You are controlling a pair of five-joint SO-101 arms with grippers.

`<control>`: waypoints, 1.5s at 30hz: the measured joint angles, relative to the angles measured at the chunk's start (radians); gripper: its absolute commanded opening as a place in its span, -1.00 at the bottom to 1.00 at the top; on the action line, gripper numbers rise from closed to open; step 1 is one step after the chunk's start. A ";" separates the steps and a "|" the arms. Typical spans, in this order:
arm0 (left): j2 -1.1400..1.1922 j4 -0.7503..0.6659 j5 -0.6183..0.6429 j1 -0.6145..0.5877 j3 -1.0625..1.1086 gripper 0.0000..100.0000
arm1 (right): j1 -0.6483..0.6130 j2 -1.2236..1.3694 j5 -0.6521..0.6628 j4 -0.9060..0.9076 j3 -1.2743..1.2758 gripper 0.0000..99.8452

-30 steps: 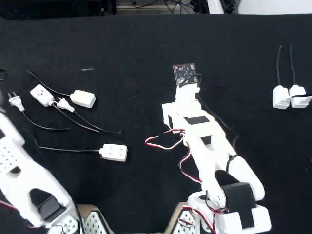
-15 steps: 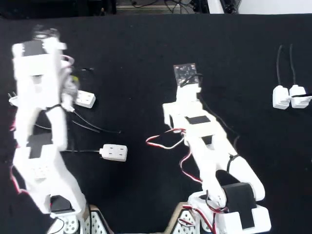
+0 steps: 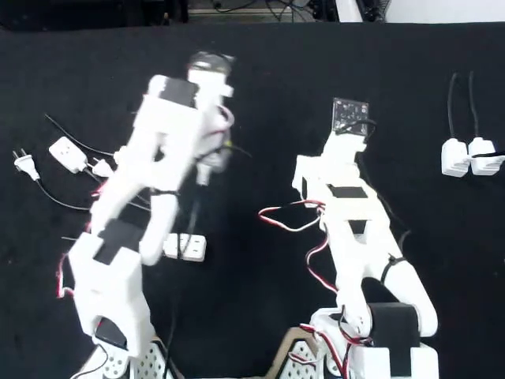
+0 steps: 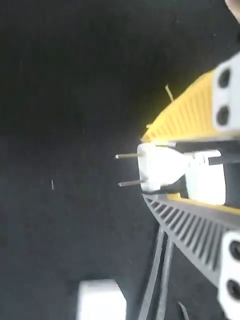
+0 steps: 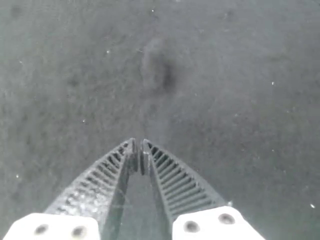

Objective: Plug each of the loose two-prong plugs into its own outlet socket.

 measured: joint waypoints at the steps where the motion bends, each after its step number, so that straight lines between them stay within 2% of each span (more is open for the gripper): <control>1: 0.000 -0.020 0.000 0.029 0.017 -0.59 | 0.000 -0.002 0.000 0.000 0.000 -0.98; 6: 0.000 -0.089 0.000 0.121 0.064 -0.58 | -0.002 -0.002 0.000 0.000 0.000 -0.98; 12: -0.011 -0.095 -0.002 0.097 0.064 -0.58 | -0.002 -0.002 0.000 0.000 0.000 -0.98; 17: -0.012 -0.055 -0.002 -0.066 0.066 -0.58 | -0.023 -0.002 0.000 0.000 0.000 -0.98; 24: -0.012 0.037 -0.002 -0.285 0.098 -0.59 | -0.193 -0.015 0.000 0.120 0.000 -0.98; 28: -0.031 0.031 -0.002 -0.350 0.215 -0.59 | -0.285 -0.015 0.000 0.163 0.000 -0.98; 33: -0.193 -0.094 -0.002 -0.359 0.466 -0.59 | -0.373 -0.017 0.000 0.229 0.000 -0.98; 42: -0.546 -0.471 -0.002 -0.377 0.979 -0.59 | -0.417 -0.020 0.000 0.301 -0.002 -0.97; 45: -0.595 -0.583 -0.003 -0.396 1.089 -0.59 | -0.417 -0.026 0.000 0.391 -0.049 -0.84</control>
